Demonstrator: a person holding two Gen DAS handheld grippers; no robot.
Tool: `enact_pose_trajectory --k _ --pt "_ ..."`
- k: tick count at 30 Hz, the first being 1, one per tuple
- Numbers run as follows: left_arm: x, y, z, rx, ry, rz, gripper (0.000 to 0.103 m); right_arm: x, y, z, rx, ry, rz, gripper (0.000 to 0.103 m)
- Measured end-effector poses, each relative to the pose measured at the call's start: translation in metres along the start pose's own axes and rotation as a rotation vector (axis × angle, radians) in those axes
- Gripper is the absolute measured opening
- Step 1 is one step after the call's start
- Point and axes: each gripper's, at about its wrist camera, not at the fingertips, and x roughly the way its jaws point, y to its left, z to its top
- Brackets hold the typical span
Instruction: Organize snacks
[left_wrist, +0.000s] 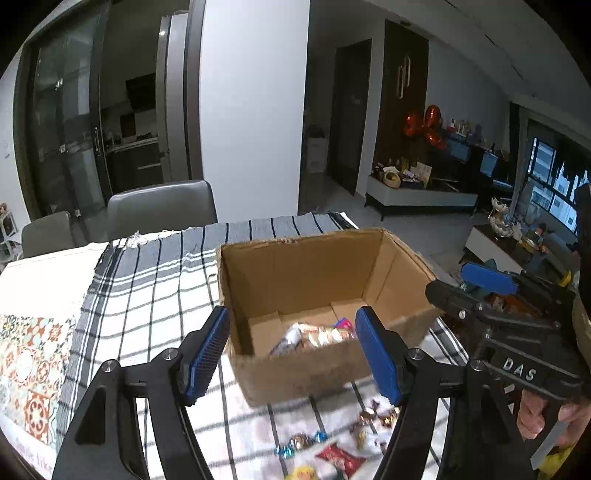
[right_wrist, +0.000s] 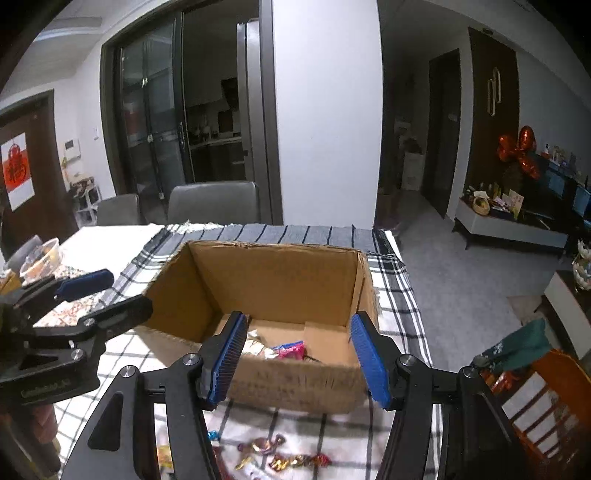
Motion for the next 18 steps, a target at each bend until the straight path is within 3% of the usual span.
enact_pose_trajectory --k 11,18 --pt "-0.037 -0.016 -0.040 0.017 -0.015 -0.021 0.070 -0.046 0.007 -0.042 0.002 -0.025 0.001 0.060" --pt "-0.038 -0.023 -0.068 0.022 0.013 -0.018 0.070 -0.048 0.005 -0.076 0.027 0.036 0.009 0.060"
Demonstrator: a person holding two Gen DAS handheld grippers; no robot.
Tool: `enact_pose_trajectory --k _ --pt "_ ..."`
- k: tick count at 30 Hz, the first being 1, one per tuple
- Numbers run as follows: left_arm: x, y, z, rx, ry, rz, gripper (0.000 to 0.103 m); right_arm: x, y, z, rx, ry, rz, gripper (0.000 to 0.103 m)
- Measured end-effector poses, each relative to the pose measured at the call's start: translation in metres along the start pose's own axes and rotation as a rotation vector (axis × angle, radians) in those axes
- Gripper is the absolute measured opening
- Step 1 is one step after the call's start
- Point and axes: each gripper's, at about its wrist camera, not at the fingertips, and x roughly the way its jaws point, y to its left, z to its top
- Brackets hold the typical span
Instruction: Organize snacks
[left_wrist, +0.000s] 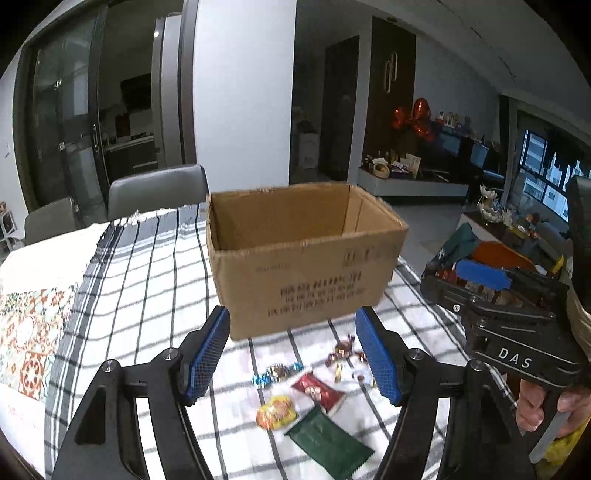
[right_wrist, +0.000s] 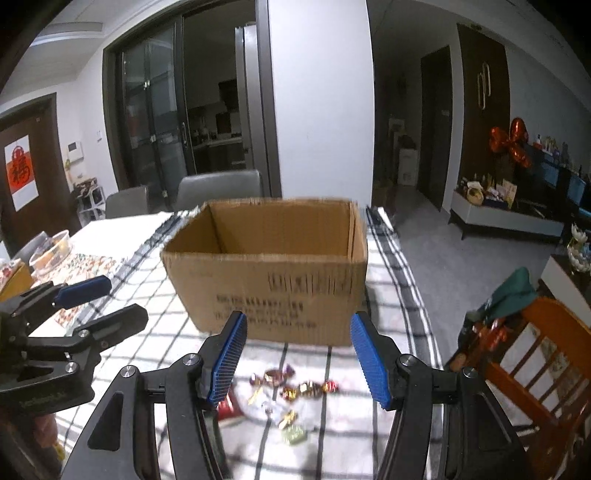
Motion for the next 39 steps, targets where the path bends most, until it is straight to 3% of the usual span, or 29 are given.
enact_pose_trajectory --k 13,18,27,39 --pt "0.031 -0.007 -0.055 -0.026 0.138 -0.050 0.070 0.031 -0.003 -0.066 0.061 0.184 0.038 0.059" --pt "0.049 -0.011 -0.072 -0.040 0.205 -0.055 0.069 0.049 -0.007 -0.084 0.080 0.253 0.046 0.053" --pt "0.066 -0.015 -0.078 -0.017 0.230 -0.035 0.069 0.069 -0.015 -0.098 0.125 0.318 0.063 0.042" --pt "0.074 -0.014 -0.078 -0.022 0.242 -0.018 0.069 0.086 -0.010 -0.099 0.103 0.337 0.067 0.036"
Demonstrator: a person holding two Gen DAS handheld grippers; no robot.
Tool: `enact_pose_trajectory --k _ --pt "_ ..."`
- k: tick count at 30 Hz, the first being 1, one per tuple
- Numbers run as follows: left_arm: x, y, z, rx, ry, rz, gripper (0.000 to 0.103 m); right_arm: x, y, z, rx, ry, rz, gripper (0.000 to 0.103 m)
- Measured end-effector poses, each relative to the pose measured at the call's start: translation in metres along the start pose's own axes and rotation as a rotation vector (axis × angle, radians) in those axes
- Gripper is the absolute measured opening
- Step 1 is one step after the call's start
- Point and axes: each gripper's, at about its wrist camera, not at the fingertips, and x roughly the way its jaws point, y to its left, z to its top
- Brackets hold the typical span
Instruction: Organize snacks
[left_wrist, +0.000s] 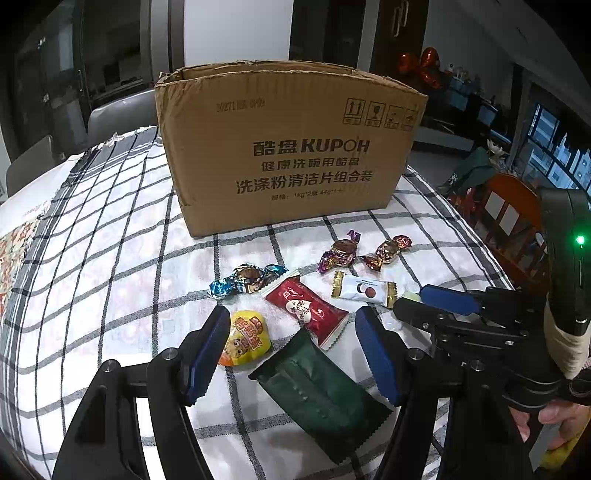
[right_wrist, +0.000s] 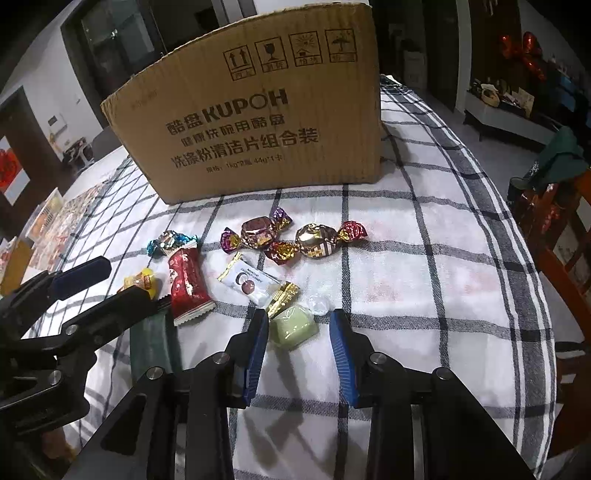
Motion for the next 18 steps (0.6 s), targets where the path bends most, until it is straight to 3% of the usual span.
enact_pose_trajectory --k 9,11,18 --pt "0.0031 0.0046 -0.0014 -0.017 0.010 0.014 0.069 0.0036 0.0066 0.0015 -0.037 -0.009 -0.006 0.036" --pt "0.0027 0.0061 -0.0016 -0.020 0.008 0.020 0.069 0.0042 0.0076 0.0015 -0.046 -0.011 -0.006 0.028" --pt "0.0008 0.0057 -0.0014 -0.013 0.007 0.025 0.069 -0.0019 0.0049 -0.0017 -0.034 -0.020 -0.002 0.024"
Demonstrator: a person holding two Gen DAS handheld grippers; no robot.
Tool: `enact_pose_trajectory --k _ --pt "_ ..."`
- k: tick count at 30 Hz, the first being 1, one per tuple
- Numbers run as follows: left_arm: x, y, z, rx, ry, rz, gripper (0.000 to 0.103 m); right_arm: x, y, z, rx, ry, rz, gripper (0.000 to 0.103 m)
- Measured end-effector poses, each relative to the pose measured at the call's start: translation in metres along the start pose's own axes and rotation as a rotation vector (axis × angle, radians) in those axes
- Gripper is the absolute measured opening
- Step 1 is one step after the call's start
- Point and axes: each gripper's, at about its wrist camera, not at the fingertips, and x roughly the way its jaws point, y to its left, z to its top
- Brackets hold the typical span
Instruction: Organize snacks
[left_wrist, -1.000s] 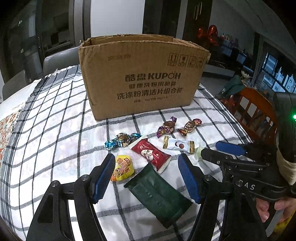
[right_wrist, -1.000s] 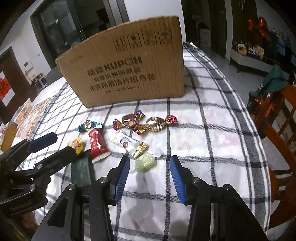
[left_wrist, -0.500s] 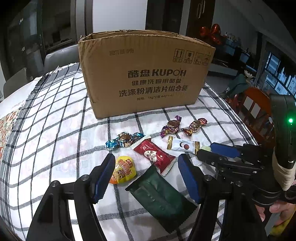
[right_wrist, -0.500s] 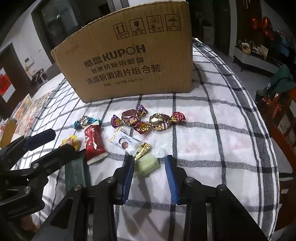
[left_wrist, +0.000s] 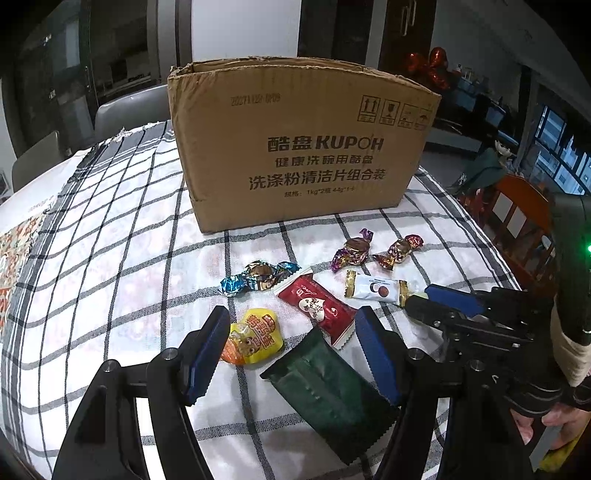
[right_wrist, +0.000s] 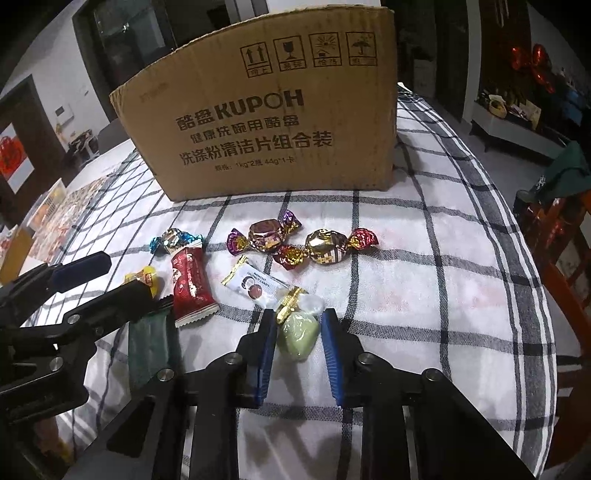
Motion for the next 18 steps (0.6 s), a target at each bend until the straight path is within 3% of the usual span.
enact_pose_trajectory --k 16,18 --pt "-0.006 -0.010 0.002 0.022 -0.010 -0.016 0.069 -0.038 0.001 0.006 0.005 -0.092 0.029 0.024" --pt "-0.003 -0.010 0.004 0.014 0.000 -0.027 0.063 -0.039 -0.001 0.008 0.013 -0.097 0.025 0.024"
